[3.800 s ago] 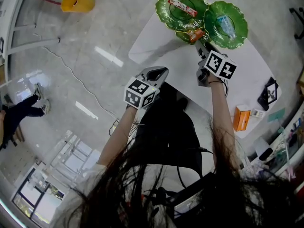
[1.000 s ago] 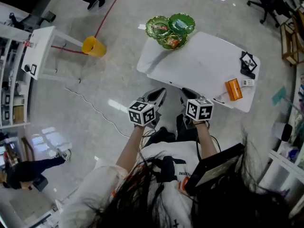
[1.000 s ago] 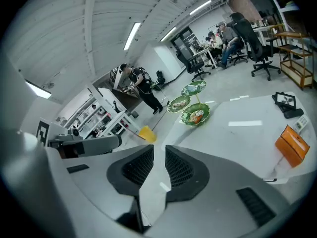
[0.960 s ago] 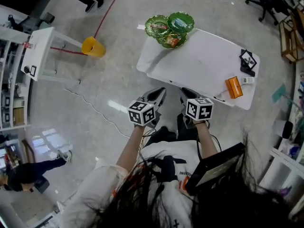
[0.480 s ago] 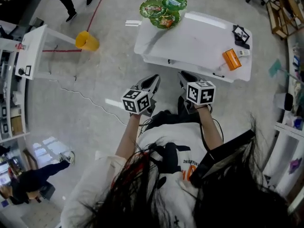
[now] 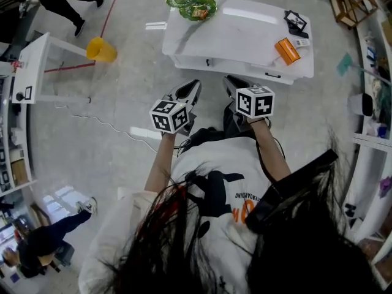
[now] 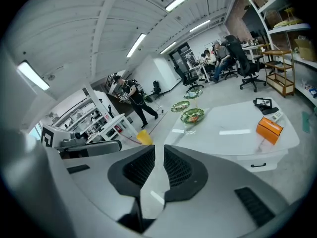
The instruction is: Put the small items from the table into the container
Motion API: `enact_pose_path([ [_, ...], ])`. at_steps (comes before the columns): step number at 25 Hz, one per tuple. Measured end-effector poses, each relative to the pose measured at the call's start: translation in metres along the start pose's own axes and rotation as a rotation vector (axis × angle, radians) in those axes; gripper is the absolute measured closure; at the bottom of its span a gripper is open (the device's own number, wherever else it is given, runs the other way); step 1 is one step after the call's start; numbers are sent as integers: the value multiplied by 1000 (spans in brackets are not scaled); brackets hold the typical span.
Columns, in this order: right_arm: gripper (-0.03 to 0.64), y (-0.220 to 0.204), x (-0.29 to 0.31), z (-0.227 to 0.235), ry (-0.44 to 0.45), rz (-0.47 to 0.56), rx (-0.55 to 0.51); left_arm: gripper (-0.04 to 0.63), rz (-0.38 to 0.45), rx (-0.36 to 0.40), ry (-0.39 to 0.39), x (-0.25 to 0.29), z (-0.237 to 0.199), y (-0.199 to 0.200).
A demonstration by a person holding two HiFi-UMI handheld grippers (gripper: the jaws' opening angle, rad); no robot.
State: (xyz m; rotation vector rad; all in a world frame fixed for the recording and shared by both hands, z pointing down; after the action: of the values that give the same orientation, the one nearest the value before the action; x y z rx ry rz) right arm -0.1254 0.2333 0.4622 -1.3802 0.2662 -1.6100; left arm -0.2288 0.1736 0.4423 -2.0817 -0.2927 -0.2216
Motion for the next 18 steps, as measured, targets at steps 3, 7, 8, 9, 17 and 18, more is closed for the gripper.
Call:
enact_pose_path([
  [3,552,-2,-5,-5,1,12,-14,584,-9,21,-10,-3,8,-5],
  [7,555,-9,-12,-9,1,15,-26,584,-25,40,-21,-5,17,-12],
  [8,555,-11,-13,-9,0,12,-28,584,-30,45,-22,-6,19,-14],
  [9,555,-13,-13,-9,-1,9,-31,584,-33,48,-22,-7,20,-16],
  [17,555,-16,-13,-10,-13,-2,-56,584,-8,46,-8,-15,17,-14],
  [18,555,-16,-13,-10,-14,-5,-57,584,-5,45,-5,-16,16,-14],
])
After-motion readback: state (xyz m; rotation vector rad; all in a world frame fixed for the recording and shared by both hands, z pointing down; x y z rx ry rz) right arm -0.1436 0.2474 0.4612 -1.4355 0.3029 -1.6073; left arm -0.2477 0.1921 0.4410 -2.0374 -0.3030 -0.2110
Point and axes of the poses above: the fingertips, and each gripper's own axes: x forward along the fingers, z to its right, y out of its top, the point moved 2 cm from there along -x, backward along the fingers, and after that the axes turned 15 degrees about -y, right-handed, at the moved point
